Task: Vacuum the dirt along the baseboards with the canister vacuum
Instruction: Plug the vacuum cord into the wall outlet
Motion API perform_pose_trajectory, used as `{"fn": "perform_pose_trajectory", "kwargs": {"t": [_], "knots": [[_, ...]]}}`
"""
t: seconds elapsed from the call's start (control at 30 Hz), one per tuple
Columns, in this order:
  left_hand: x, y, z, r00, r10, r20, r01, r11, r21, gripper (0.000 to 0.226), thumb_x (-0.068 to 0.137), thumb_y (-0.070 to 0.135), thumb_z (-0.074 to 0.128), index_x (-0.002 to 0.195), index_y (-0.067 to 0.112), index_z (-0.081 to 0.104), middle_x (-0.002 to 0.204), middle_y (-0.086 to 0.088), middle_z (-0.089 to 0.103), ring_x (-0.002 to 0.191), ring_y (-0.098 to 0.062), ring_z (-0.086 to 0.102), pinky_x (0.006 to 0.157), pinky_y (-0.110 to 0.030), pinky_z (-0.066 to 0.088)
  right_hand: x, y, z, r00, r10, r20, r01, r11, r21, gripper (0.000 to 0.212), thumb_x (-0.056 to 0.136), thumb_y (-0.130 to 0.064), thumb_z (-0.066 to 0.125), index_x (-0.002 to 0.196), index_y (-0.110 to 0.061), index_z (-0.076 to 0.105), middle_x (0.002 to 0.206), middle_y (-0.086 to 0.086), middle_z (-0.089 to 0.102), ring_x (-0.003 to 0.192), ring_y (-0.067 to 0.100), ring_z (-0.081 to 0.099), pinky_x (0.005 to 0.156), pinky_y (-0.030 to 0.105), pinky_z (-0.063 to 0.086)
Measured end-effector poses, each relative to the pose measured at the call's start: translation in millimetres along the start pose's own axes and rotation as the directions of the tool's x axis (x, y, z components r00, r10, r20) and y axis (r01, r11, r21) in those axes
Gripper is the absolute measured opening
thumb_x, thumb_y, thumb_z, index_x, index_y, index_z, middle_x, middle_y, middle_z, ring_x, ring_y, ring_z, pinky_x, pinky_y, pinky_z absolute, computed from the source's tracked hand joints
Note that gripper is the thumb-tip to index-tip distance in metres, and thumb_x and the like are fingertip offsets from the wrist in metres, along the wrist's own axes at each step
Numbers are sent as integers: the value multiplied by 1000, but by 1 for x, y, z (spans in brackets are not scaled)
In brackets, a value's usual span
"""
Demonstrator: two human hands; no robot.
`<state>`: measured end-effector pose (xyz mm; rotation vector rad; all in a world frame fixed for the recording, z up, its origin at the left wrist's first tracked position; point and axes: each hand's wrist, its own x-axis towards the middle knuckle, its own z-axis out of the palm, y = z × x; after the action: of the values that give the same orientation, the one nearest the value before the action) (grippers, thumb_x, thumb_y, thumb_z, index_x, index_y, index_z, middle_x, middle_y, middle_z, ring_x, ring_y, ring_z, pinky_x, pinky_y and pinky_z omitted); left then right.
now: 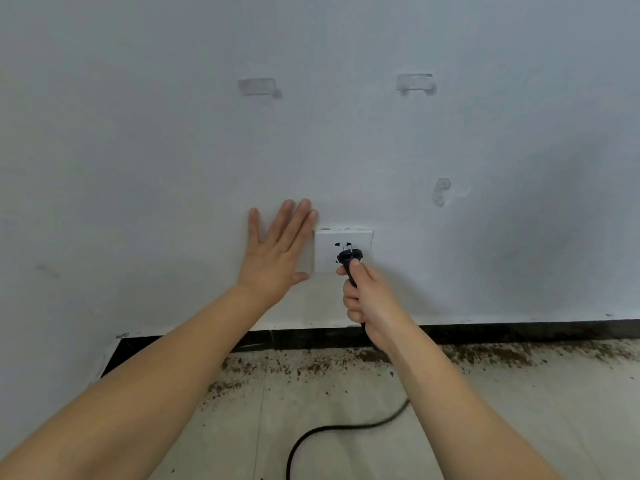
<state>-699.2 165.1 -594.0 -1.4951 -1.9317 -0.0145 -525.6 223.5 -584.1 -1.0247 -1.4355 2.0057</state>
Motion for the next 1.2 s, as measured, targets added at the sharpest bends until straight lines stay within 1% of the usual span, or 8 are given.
{"fn": "perform_pose_trajectory", "kwargs": {"t": [0.1, 0.2, 0.5, 0.6, 0.9, 1.07, 1.13, 1.2], "knots": [[6, -1, 20, 999, -5, -52, 5, 1000, 3, 145, 53, 64, 79, 150, 8, -13, 158, -7, -20, 143, -24, -27, 100, -67, 6, 10, 8, 3, 1000, 2, -11, -2, 1000, 5, 29, 104, -34, 34, 94, -14, 52, 43, -14, 30, 36, 3, 22, 34, 16, 19], [8, -4, 30, 993, 27, -113, -30, 999, -27, 151, 51, 66, 79, 149, 10, -23, 153, -5, -37, 141, -24, -32, 100, -66, 7, 12, 12, 5, 1000, -21, -6, 21, 1000, 12, 29, 105, -33, 33, 95, -13, 51, 45, -13, 30, 37, 4, 22, 35, 17, 19], [9, -5, 32, 988, 48, -145, -50, 999, -15, 152, 50, 66, 78, 149, 10, -22, 154, -5, -35, 142, -24, -30, 100, -67, 7, 12, -2, 12, 999, 46, -26, -40, 983, 180, 29, 105, -31, 35, 92, -11, 51, 43, -11, 24, 34, 4, 18, 30, 16, 15], [8, -5, 33, 987, 52, -150, -56, 998, -24, 151, 51, 64, 79, 148, 11, -24, 153, -4, -36, 142, -24, -31, 106, -67, -6, 14, -6, 11, 998, 53, -22, -49, 989, 140, 29, 105, -30, 36, 91, -10, 51, 43, -11, 24, 33, 3, 18, 30, 15, 15], [8, -6, 50, 974, 77, -212, -80, 997, -6, 150, 48, 63, 79, 150, 9, -16, 156, -6, -30, 143, -27, -28, 106, -61, -21, 36, -19, 23, 990, 121, -71, -102, 968, 229, 30, 104, -26, 37, 84, -7, 49, 38, -10, 26, 28, 4, 21, 28, 14, 15], [8, -2, 26, 997, 35, -66, -40, 996, -77, 148, 55, 57, 81, 147, 11, -26, 151, -3, -41, 139, -24, -36, 99, -68, -2, 24, -30, 21, 980, 198, -13, -189, 951, 246, 32, 104, -28, 37, 83, -7, 49, 40, -8, 26, 30, 3, 21, 28, 16, 14], [6, 3, 13, 1000, -3, 2, 4, 998, -66, 143, 55, 53, 84, 150, 8, -13, 156, -6, -27, 143, -27, -23, 100, -68, -2, 18, -38, 18, 961, 272, 44, -275, 929, 247, 34, 104, -31, 38, 83, -7, 50, 43, -6, 31, 31, 5, 26, 30, 15, 20], [3, 3, 4, 997, -21, 69, 24, 999, -42, 140, 54, 47, 88, 149, 8, -7, 156, -9, -8, 144, -29, -5, 104, -67, -2, 14, -42, 14, 958, 282, 49, -287, 948, 140, 34, 102, -38, 41, 87, -9, 52, 52, -1, 45, 39, 9, 42, 38, 18, 39]]}}
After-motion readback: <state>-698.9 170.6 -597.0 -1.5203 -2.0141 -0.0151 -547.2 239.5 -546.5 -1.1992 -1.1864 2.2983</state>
